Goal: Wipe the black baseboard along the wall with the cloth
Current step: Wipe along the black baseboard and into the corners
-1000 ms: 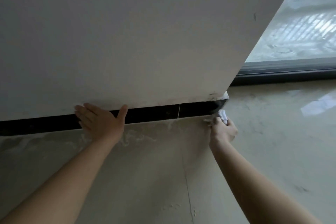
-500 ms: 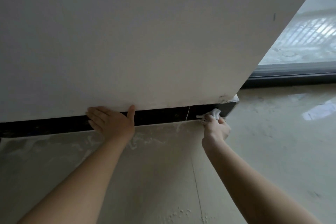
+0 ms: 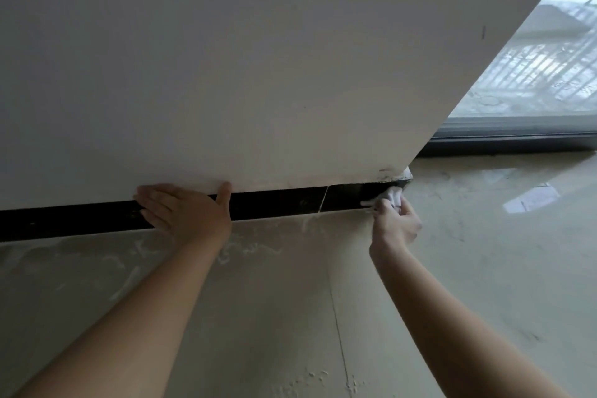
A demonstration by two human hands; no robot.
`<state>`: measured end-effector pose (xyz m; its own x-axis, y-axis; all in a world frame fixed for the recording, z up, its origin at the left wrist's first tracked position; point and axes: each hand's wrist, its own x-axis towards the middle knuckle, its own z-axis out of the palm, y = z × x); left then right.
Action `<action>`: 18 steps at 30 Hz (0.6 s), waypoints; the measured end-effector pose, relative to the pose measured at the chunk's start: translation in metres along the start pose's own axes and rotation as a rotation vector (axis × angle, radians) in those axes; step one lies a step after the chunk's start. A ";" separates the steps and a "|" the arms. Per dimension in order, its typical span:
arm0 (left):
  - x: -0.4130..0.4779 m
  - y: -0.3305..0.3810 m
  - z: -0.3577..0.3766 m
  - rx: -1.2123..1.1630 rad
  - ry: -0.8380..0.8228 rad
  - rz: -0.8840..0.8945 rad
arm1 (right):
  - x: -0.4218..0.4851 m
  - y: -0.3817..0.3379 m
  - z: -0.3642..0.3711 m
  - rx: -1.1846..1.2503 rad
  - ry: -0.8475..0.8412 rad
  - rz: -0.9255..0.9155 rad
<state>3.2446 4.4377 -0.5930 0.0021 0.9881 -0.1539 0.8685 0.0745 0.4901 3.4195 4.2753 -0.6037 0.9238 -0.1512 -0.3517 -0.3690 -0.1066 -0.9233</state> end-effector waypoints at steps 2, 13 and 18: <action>0.000 0.000 0.001 -0.002 0.007 -0.002 | -0.021 0.003 0.014 0.024 -0.007 -0.009; -0.002 -0.005 -0.001 0.021 -0.001 0.029 | -0.068 0.040 0.013 -0.259 -0.589 -0.230; -0.002 -0.003 -0.003 0.047 -0.025 0.026 | -0.043 0.034 0.010 -0.173 -0.147 -0.013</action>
<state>3.2411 4.4362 -0.5916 0.0368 0.9860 -0.1629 0.8903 0.0417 0.4535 3.3687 4.2878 -0.6216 0.9287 -0.0049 -0.3707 -0.3576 -0.2761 -0.8921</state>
